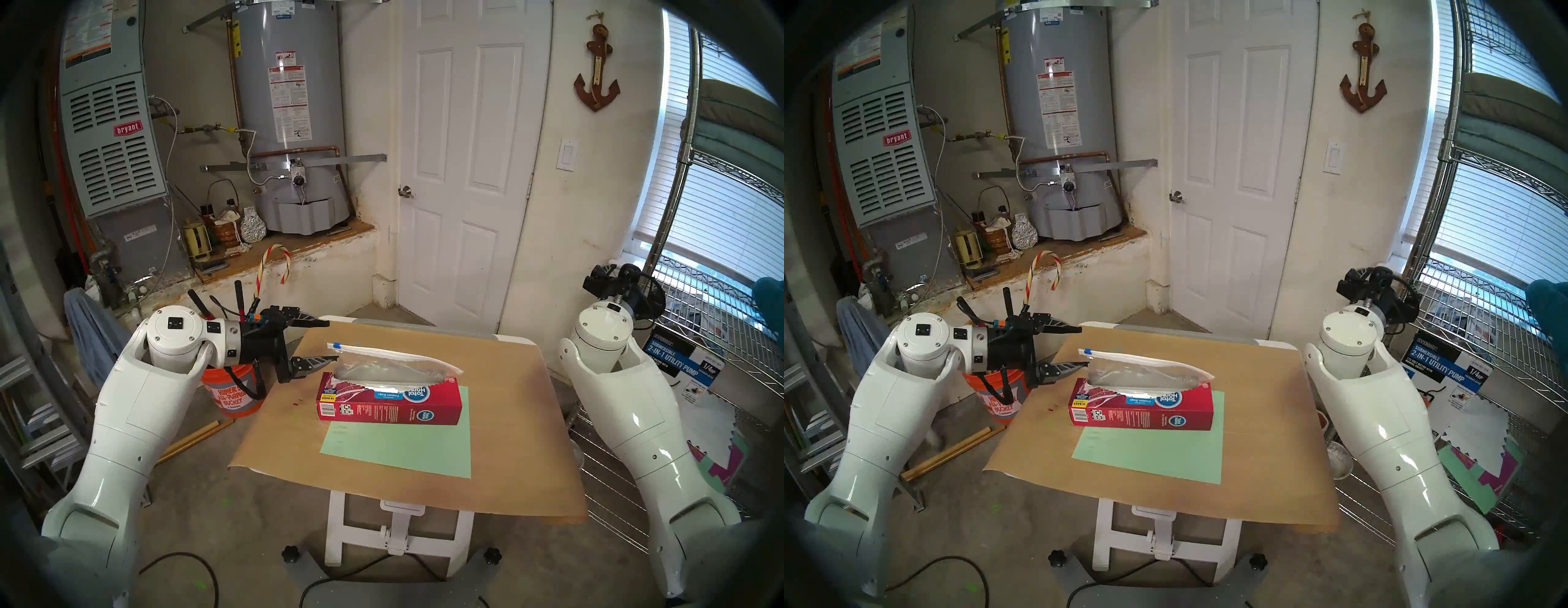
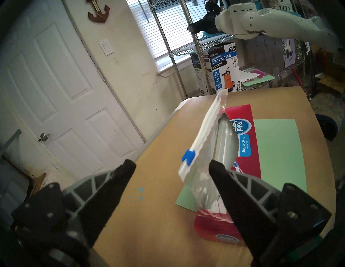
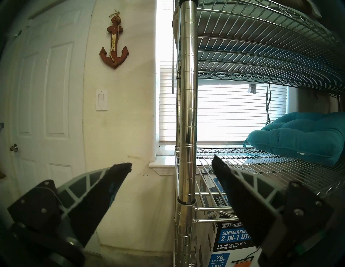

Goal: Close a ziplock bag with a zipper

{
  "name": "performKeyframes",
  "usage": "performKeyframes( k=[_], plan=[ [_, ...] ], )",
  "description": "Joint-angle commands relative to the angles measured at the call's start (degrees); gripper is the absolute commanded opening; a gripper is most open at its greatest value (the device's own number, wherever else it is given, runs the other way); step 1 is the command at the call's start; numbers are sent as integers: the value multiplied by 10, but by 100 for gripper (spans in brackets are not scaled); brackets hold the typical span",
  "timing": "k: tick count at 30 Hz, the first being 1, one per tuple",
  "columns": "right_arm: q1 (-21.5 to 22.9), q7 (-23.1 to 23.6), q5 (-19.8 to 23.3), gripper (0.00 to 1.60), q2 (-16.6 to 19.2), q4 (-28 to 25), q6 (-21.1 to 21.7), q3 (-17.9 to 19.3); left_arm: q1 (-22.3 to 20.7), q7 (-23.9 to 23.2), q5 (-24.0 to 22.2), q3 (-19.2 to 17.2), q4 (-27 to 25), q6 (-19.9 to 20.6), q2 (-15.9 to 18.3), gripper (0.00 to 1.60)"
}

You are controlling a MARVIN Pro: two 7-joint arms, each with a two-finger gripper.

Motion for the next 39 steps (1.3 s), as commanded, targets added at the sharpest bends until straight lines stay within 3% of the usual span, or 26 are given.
performKeyframes(
  k=[1, 15, 18, 22, 24, 34, 39],
  plan=[
    [8, 0, -1, 160, -1, -11, 0, 0, -11, 0, -4, -1, 10, -4, -4, 121],
    [8, 0, -1, 160, -1, -11, 0, 0, -26, -5, 0, 5, 32, -8, -13, 112],
    [8, 0, -1, 160, -1, -11, 0, 0, -28, -5, 1, 6, 35, -10, -14, 95],
    [8, 0, -1, 160, -1, -11, 0, 0, -30, -6, 1, 7, 39, -12, -15, 86],
    [8, 0, -1, 160, -1, -11, 0, 0, -31, -6, 2, 8, 41, -13, -15, 92],
    [8, 0, -1, 160, -1, -11, 0, 0, -32, -5, 3, 9, 37, -13, -18, 93],
    [8, 0, -1, 160, -1, -11, 0, 0, -33, -6, 4, 10, 34, -10, -20, 83]
  ],
)
